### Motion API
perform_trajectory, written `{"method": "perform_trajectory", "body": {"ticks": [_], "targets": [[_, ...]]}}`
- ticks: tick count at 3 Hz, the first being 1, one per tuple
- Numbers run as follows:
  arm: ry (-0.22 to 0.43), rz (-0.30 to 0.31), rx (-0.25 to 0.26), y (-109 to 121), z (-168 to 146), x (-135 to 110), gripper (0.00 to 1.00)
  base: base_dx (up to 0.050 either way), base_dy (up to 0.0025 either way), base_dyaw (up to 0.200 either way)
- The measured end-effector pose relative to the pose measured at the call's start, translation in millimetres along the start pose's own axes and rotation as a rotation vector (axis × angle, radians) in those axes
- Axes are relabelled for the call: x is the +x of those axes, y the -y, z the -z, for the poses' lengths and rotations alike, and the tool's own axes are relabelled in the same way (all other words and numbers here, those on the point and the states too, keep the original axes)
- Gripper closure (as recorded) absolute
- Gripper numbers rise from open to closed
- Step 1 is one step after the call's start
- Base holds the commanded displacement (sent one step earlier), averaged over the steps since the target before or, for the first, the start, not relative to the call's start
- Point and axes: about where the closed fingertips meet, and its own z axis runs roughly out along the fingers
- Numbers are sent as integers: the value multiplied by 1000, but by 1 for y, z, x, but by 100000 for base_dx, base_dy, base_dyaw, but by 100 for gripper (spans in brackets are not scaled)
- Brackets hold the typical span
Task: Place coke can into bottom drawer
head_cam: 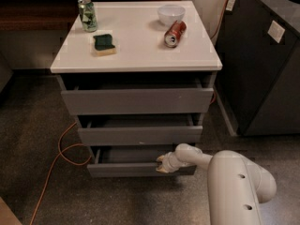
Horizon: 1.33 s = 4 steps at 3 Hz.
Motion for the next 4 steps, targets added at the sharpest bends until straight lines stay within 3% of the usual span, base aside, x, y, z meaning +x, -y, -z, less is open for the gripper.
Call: {"method": "perform_trajectory", "body": {"ticks": [2,3,4], "targets": [[9,28,-34,-60,2,-7,100,0,0,0],[9,28,-33,-59,8,-11,100,0,0,0],[18,28,-66,-94,10,-15,100,0,0,0]]}}
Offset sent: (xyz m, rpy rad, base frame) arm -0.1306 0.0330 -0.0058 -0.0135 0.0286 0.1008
